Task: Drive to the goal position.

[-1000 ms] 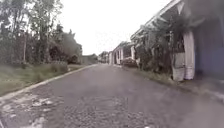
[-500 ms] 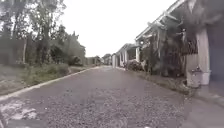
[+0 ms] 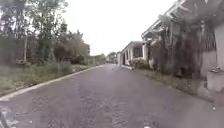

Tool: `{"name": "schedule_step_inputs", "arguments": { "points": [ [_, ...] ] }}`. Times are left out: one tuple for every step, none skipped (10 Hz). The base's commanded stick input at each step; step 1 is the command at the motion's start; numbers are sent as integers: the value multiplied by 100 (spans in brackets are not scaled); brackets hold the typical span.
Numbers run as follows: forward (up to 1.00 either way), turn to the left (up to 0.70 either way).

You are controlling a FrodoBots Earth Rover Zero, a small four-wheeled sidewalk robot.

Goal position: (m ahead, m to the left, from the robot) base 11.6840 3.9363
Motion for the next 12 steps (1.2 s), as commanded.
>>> {"name": "schedule_step_inputs", "arguments": {
  "points": [
    [100,20],
    [100,40],
    [100,2],
    [100,0],
    [100,0],
    [100,0],
    [100,0],
    [100,0],
    [100,0],
    [100,0],
    [100,0],
    [100,0]
  ]
}}
